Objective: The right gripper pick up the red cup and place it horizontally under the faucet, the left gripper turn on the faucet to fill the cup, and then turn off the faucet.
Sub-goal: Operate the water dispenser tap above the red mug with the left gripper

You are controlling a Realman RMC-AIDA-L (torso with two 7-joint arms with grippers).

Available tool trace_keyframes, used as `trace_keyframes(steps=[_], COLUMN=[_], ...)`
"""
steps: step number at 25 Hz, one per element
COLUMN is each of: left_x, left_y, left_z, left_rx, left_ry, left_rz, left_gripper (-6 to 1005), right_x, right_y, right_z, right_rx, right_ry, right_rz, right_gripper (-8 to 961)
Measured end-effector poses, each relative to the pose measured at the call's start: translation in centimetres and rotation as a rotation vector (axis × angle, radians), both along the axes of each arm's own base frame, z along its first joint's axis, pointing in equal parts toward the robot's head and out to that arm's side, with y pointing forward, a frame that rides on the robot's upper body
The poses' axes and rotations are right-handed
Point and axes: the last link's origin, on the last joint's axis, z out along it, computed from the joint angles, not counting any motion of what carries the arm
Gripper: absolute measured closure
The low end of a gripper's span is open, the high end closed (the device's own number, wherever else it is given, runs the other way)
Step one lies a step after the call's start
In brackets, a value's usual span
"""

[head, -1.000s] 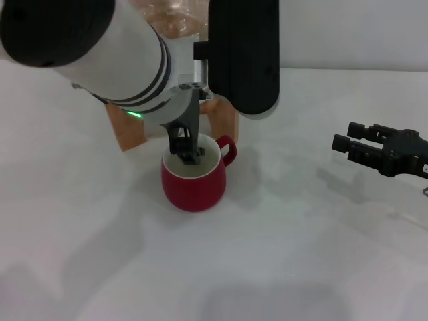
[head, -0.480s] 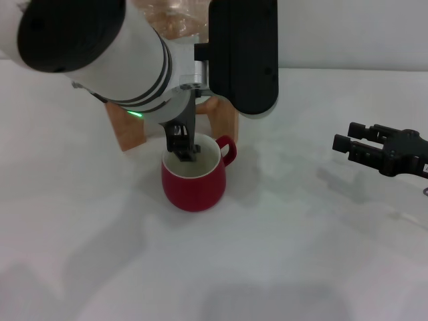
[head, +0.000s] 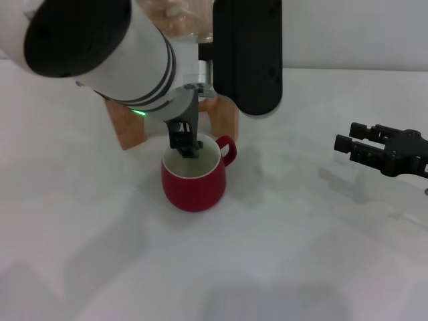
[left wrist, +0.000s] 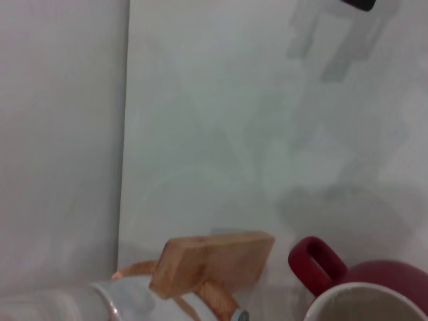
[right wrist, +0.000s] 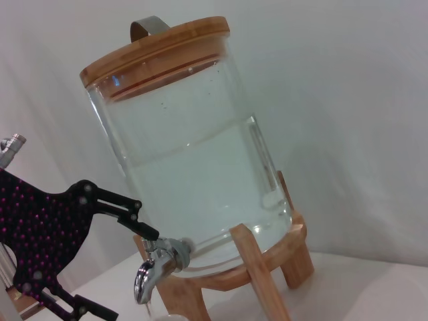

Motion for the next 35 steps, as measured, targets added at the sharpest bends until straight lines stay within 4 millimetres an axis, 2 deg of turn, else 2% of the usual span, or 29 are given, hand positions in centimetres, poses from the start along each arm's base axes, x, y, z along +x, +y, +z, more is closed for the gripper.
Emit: trace_keyframes(steps=[25,35], left_x=[1.2,0.8], left_y=[-0.9,-1.3], left_z=[-1.1,-1.5], left_rx=[-0.029,-0.052], left_ry=[-0.015,-0.015], left_rz=[-0.074,-0.061], left_gripper=[111,111], right_x=[0.5,0.4], right_y=[0.0,0.0], right_z=[0.3,0.3], right_rx=[0.008,0.007], right_ry=[0.002,0.003], right_rz=[-0.017,-0.014], right_gripper=[395,395])
